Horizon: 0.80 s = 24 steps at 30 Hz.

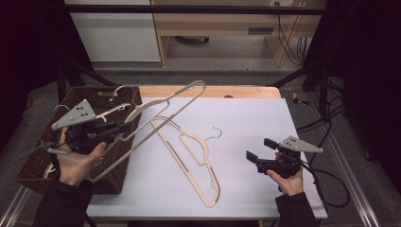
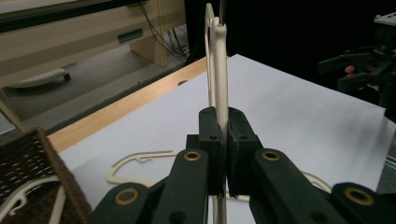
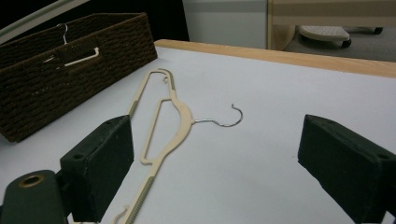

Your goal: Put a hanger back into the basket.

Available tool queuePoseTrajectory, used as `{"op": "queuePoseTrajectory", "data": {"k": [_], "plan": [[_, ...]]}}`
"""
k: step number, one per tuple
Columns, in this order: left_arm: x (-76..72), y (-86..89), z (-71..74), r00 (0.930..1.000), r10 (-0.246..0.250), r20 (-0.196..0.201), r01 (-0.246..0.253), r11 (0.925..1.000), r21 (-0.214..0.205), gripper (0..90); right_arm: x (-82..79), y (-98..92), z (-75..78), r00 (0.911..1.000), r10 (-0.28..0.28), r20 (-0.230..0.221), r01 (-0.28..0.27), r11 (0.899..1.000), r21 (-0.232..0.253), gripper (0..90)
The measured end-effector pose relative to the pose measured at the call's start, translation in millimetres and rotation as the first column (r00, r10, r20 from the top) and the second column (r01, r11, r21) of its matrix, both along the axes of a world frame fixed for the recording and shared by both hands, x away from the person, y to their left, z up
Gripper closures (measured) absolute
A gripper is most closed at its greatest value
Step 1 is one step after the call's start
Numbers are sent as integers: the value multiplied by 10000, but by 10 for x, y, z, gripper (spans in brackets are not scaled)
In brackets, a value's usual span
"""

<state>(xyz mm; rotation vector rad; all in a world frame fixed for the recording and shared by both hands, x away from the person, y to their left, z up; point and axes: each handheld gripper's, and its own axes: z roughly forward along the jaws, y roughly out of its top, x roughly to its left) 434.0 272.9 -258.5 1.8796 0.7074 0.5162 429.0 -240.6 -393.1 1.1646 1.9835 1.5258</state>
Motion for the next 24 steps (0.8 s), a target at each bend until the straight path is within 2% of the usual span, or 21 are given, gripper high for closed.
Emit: {"op": "queuePoseTrajectory", "data": {"k": [7,11,19,24], "plan": [[158,344,61,9987,511,-27,-511,9987,44,863,5,1,-4,10000,-64,-42,64,10000,-59,98],[235,534,73,9957,928,4,-928,9953,287,863,10,7,-12,9999,-111,-54,111,9999,-100,92],[367,849,17,9888,1482,-164,-1462,9853,881,863,15,20,-22,9999,-88,-82,87,9999,-131,91],[451,1022,-54,9861,1620,-362,-1586,9839,829,863,19,29,-29,9999,-88,-103,86,9998,-152,91]]}}
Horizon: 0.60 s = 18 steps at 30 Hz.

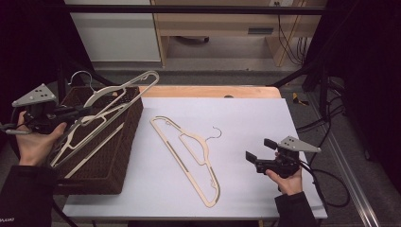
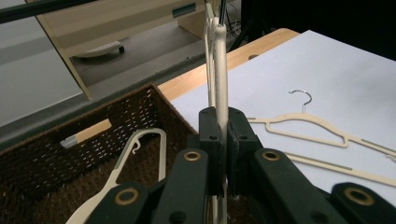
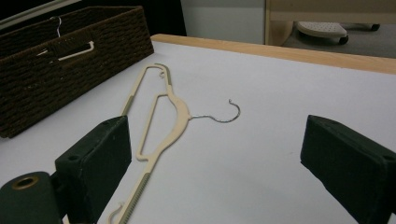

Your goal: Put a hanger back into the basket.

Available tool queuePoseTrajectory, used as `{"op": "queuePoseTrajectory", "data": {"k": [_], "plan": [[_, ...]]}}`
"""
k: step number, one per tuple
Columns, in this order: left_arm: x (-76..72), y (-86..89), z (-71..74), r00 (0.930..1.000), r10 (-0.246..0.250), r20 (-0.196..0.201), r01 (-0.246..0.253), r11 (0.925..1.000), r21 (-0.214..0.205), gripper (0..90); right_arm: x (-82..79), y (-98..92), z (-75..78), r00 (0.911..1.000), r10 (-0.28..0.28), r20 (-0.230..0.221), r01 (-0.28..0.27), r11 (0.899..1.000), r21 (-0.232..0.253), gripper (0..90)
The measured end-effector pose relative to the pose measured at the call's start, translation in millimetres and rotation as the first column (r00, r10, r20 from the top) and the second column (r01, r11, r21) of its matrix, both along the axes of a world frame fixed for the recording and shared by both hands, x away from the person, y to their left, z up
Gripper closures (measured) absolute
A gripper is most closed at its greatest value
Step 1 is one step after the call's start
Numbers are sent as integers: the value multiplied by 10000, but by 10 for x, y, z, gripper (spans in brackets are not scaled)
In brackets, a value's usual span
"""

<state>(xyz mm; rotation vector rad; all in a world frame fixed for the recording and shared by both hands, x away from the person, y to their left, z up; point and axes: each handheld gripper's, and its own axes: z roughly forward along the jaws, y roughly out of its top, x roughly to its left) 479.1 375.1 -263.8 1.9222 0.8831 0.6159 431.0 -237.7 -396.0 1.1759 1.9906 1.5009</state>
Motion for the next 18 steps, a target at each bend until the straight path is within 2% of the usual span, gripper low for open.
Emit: {"op": "queuePoseTrajectory", "data": {"k": [7,11,18], "plan": [[94,307,-120,9990,335,-288,-340,9993,-160,863,3,-3,-4,10000,28,-16,-28,10000,-20,90],[111,468,-186,9977,496,-461,-501,9987,-98,863,11,13,-16,10000,18,-70,-18,10000,-61,89],[119,647,-299,9944,744,-746,-750,9972,-53,863,15,19,-20,10000,29,-94,-29,10000,-51,89]]}}
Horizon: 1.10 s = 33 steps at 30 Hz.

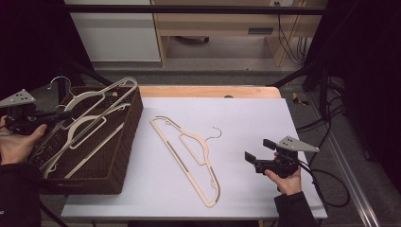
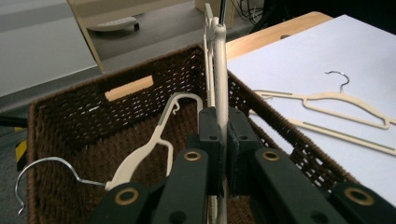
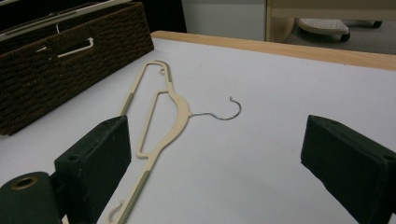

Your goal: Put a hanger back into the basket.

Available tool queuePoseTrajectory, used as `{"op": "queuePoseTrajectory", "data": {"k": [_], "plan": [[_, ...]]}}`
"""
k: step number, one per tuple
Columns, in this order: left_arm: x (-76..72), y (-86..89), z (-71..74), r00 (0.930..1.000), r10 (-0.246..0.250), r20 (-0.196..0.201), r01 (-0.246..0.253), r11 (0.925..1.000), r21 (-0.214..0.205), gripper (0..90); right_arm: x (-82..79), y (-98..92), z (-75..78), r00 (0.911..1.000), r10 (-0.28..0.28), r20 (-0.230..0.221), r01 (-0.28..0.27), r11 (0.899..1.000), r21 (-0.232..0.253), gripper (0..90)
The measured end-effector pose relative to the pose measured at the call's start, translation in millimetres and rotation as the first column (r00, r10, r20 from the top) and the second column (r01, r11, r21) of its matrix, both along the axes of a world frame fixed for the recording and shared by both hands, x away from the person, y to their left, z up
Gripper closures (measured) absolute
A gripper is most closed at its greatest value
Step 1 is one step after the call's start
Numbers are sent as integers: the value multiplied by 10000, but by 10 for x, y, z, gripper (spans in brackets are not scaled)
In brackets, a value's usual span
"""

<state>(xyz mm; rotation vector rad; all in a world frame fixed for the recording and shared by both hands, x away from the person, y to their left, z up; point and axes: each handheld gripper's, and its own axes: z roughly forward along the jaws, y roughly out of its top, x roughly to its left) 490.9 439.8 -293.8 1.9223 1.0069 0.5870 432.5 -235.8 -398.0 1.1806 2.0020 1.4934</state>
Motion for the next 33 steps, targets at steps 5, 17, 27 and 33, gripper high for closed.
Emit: {"op": "queuePoseTrajectory", "data": {"k": [5,17,27,33], "plan": [[6,30,-110,9993,62,-359,-54,9997,228,863,2,-2,-5,10000,48,-3,-48,9999,-93,88],[66,-36,-458,9938,266,-1078,-245,9995,209,863,2,8,-10,10000,53,-31,-53,10000,-81,89],[117,-52,-743,9827,566,-1763,-564,9984,64,860,2,15,-14,9999,84,-84,-85,9999,-92,88],[127,1,-840,9682,1163,-2216,-1130,9932,272,845,6,27,-23,9998,104,-144,-106,9999,-85,89]]}}
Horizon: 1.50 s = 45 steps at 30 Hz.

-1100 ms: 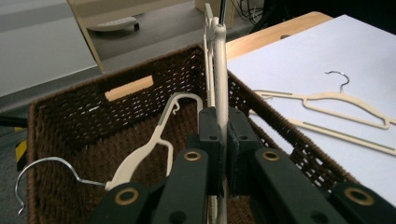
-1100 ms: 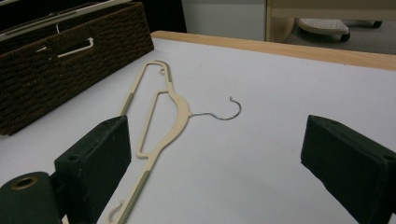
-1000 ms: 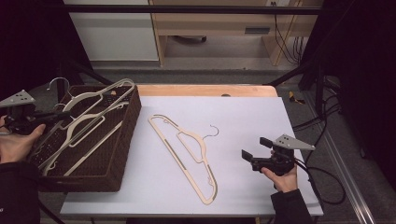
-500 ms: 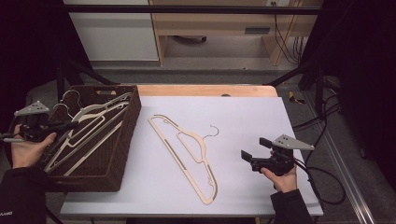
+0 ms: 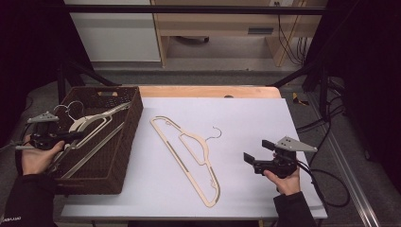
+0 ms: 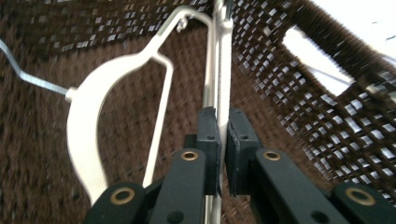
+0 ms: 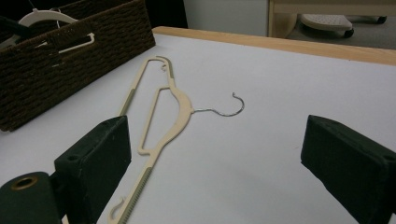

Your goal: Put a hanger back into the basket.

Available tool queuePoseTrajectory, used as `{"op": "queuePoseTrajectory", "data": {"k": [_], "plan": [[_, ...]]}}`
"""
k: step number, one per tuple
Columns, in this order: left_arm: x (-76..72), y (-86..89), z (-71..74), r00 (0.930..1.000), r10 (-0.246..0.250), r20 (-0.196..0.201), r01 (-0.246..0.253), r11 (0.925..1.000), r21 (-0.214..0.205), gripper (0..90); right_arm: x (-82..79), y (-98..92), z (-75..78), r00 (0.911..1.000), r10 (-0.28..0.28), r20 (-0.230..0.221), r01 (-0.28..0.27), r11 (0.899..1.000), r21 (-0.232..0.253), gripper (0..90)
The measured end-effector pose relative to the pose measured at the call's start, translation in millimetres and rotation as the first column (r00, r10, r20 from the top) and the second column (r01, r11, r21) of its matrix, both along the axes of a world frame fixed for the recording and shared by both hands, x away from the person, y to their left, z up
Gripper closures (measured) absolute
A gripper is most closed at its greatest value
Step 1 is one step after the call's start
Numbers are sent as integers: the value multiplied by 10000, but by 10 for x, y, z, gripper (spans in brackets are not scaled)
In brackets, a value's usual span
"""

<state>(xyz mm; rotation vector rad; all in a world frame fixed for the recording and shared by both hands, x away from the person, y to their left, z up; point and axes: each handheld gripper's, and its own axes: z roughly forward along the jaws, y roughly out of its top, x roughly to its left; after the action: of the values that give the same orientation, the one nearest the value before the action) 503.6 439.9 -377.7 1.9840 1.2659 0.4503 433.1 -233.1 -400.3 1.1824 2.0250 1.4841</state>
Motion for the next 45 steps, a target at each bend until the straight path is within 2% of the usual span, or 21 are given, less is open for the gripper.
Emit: {"op": "queuePoseTrajectory", "data": {"k": [3,6,9,12,13,15,17,19,21,22,25,29,31,34,36,37,39,45], "plan": [[16,25,-11,9986,513,-119,-513,9987,-25,831,9,19,-17,10000,23,-36,-23,10000,-62,88],[50,45,-36,9917,1166,-540,-1150,9929,315,765,11,32,-27,9999,72,-103,-73,10000,-58,88],[77,69,-79,9817,1710,-839,-1675,9847,472,693,13,37,-32,9999,90,-84,-90,9999,-60,89],[98,99,-101,9683,2221,-1140,-2146,9739,745,607,19,51,-44,9999,110,-89,-111,9999,-61,88],[104,106,-119,9633,2457,-1082,-2386,9682,746,581,20,54,-48,9999,127,-110,-128,9999,-92,89],[106,135,-127,9560,2650,-1255,-2563,9631,818,532,26,63,-57,9998,129,-128,-130,9998,-124,88],[97,160,-125,9545,2725,-1214,-2640,9611,817,491,25,62,-58,9998,165,-147,-167,9998,-129,89],[82,175,-108,9544,2771,-1110,-2725,9606,544,488,25,63,-55,9998,118,-142,-119,9999,-93,88],[66,174,-90,9533,2879,-916,-2842,9574,514,469,19,56,-49,9997,178,-150,-178,9998,-37,88],[50,171,-65,9550,2847,-834,-2816,9584,473,464,20,53,-49,9998,138,-107,-139,9999,-82,88],[-29,128,39,9586,2845,-125,-2846,9587,-14,440,6,51,-35,9999,118,-116,-117,9999,37,89],[-175,-13,222,9690,2291,922,-2247,9728,-557,372,-4,37,-17,10000,66,-9,-66,10000,20,90],[-257,-112,306,9692,1978,1467,-1873,9788,-825,332,-14,43,-4,10000,-6,11,6,9999,130,92],[-367,-280,408,9619,1590,2223,-1283,9808,-1467,273,-27,45,19,10000,-62,72,61,9998,169,94],[-436,-406,461,9567,1185,2658,-701,9803,-1845,231,-33,54,33,9999,-90,101,88,9997,219,96],[-470,-469,478,9503,1068,2925,-513,9802,-1914,208,-36,59,37,9999,-109,105,106,9997,228,97],[-523,-591,500,9429,752,3246,-109,9806,-1955,173,-44,66,43,9999,-62,105,60,9998,189,98],[-637,-1015,501,9211,51,3894,925,9684,-2316,104,-54,133,62,9998,-64,168,60,9998,202,102]]}}
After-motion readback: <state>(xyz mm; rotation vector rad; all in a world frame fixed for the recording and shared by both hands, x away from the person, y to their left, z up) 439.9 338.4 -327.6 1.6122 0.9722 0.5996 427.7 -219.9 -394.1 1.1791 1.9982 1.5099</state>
